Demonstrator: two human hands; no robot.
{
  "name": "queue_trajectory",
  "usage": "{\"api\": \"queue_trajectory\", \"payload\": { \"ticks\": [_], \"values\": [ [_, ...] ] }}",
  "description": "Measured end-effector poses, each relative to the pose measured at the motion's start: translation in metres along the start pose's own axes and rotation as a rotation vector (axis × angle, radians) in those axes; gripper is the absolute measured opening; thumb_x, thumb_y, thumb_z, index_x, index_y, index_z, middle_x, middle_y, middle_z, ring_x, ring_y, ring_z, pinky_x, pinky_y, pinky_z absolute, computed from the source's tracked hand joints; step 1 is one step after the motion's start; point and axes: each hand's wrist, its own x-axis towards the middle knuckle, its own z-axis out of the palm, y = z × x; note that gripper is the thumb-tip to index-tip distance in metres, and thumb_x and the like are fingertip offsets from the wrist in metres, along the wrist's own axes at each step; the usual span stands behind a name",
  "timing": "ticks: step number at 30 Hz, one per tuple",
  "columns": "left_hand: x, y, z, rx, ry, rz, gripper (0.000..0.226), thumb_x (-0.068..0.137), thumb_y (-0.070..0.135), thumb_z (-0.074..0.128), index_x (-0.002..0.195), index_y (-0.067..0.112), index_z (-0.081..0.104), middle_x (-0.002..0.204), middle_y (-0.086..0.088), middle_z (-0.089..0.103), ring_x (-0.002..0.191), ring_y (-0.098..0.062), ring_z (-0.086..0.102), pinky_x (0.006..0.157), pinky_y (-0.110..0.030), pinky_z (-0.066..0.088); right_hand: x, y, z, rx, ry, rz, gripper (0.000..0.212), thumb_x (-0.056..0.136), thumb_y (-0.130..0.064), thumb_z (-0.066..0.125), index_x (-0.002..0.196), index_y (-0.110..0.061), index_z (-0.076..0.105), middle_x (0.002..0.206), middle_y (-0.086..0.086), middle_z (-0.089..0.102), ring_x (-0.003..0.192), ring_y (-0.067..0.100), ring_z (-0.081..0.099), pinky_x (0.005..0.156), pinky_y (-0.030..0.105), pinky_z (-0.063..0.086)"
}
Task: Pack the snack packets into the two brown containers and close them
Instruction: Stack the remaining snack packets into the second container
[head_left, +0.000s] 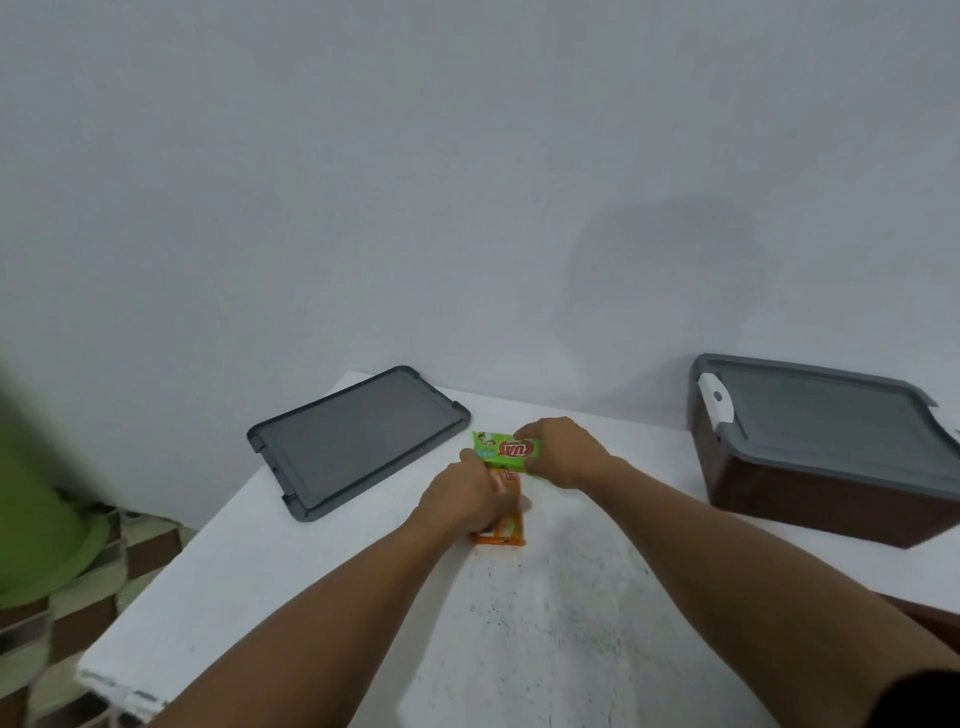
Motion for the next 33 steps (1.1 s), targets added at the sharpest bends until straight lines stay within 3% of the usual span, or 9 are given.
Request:
{"api": "queue_trajectory", "payload": {
  "ticks": [3, 8, 13, 15, 17, 21, 26, 30, 33],
  "values": [
    [0.008, 0.006, 0.0, -0.06, 0.001, -0.04, 0.091, 0.067, 0.061, 0.085, 0.129, 0.015, 0.037, 0.117, -0.002, 0.06, 0.102, -0.021, 0.062, 0.075, -0.031, 0.048, 0.015, 0.003, 0.012, -0.057, -0.097, -0.024, 0.053, 0.082, -0.019, 0.074, 0.134, -0.022, 0.063, 0.128, 0.004, 0.066, 0.115, 0.023, 0.06, 0.095, 0.036, 0.05],
    [0.02, -0.004, -0.01, -0.278, -0.124, -0.075, 0.056, 0.061, 0.041, 0.094, 0.103, 0.017, 0.066, 0.096, 0.0, 0.075, 0.079, -0.013, 0.073, 0.077, -0.032, 0.063, 0.035, 0.007, 0.015, -0.053, -0.136, -0.032, 0.066, 0.079, -0.039, 0.081, 0.137, -0.022, 0.056, 0.133, 0.004, 0.059, 0.12, 0.024, 0.056, 0.101, 0.038, 0.046],
    [0.021, -0.019, -0.023, -0.414, -0.09, -0.053, 0.033, 0.075, 0.024, 0.079, 0.102, 0.007, 0.069, 0.098, -0.012, 0.074, 0.082, -0.021, 0.072, 0.079, -0.039, 0.062, 0.046, 0.007, 0.018, -0.011, -0.107, -0.05, 0.054, 0.077, -0.032, 0.082, 0.124, -0.022, 0.059, 0.124, 0.005, 0.062, 0.106, 0.022, 0.057, 0.086, 0.034, 0.049],
    [0.018, -0.025, -0.031, -0.622, -0.124, -0.035, 0.027, 0.08, 0.011, 0.068, 0.107, 0.008, 0.064, 0.1, -0.02, 0.071, 0.08, -0.028, 0.071, 0.081, -0.047, 0.062, 0.047, 0.006, 0.019, -0.017, -0.1, -0.066, 0.053, 0.076, -0.028, 0.081, 0.124, -0.02, 0.06, 0.123, 0.006, 0.062, 0.102, 0.021, 0.056, 0.08, 0.031, 0.047],
    [0.014, -0.03, -0.042, -0.851, -0.201, -0.038, 0.025, 0.087, 0.002, 0.059, 0.109, 0.013, 0.058, 0.104, -0.026, 0.068, 0.079, -0.037, 0.072, 0.07, -0.047, 0.061, 0.042, 0.003, 0.017, 0.003, -0.108, -0.051, 0.057, 0.075, -0.025, 0.081, 0.127, -0.018, 0.058, 0.123, 0.007, 0.06, 0.098, 0.019, 0.056, 0.08, 0.032, 0.051],
    [0.013, -0.038, -0.056, -0.896, -0.225, -0.044, 0.037, 0.088, 0.022, 0.067, 0.12, 0.011, 0.052, 0.101, -0.019, 0.067, 0.066, -0.025, 0.063, 0.054, -0.032, 0.051, 0.027, 0.004, 0.009, 0.049, -0.107, -0.021, 0.062, 0.074, -0.025, 0.081, 0.132, -0.017, 0.057, 0.126, 0.007, 0.06, 0.097, 0.017, 0.054, 0.08, 0.029, 0.05],
    [0.007, -0.037, -0.063, -1.07, -0.359, 0.035, 0.054, 0.073, 0.031, 0.07, 0.122, 0.011, 0.057, 0.098, -0.014, 0.066, 0.07, -0.02, 0.056, 0.059, -0.034, 0.045, -0.015, 0.01, -0.022, 0.101, -0.042, 0.002, 0.07, 0.075, -0.028, 0.082, 0.139, -0.016, 0.056, 0.128, 0.005, 0.064, 0.104, 0.017, 0.059, 0.084, 0.024, 0.047],
    [-0.004, -0.006, -0.063, -0.762, -0.298, 0.245, 0.06, 0.064, 0.031, 0.084, 0.113, 0.014, 0.053, 0.11, -0.01, 0.071, 0.085, -0.022, 0.067, 0.066, -0.034, 0.048, -0.061, 0.022, -0.059, 0.108, -0.006, 0.053, 0.073, 0.075, -0.03, 0.084, 0.142, -0.019, 0.055, 0.129, 0.002, 0.06, 0.098, 0.014, 0.056, 0.069, 0.022, 0.054],
    [-0.024, 0.033, -0.059, -0.32, -0.153, 0.403, 0.067, 0.067, 0.035, 0.09, 0.122, 0.026, 0.055, 0.111, 0.005, 0.068, 0.095, -0.014, 0.067, 0.071, -0.027, 0.051, -0.104, 0.04, -0.086, 0.064, 0.029, 0.071, 0.073, 0.075, -0.03, 0.084, 0.141, -0.017, 0.056, 0.13, 0.001, 0.061, 0.105, 0.016, 0.06, 0.087, 0.032, 0.057]
  ]
}}
